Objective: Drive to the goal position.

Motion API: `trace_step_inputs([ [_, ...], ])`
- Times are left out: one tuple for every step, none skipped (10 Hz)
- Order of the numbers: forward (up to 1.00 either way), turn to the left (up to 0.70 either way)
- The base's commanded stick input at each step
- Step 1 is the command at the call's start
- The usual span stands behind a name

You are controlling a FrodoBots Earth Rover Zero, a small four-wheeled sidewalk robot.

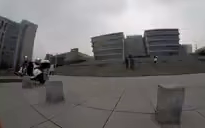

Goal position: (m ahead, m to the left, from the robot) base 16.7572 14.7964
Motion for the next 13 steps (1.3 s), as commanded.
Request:
trace_step_inputs([
  [0.7,-0.01],
  [0.7,-0.01],
  [0.7,-0.01],
  [0.7,-0.01],
  [0.7,-0.01],
  [0.7,-0.08],
  [0.7,-0.3],
  [0.7,-0.36],
  [0.7,-0.36],
  [0.7,-0.36],
  [0.7,-0.36],
  [0.7,-0.36],
  [0.7,-0.36],
])
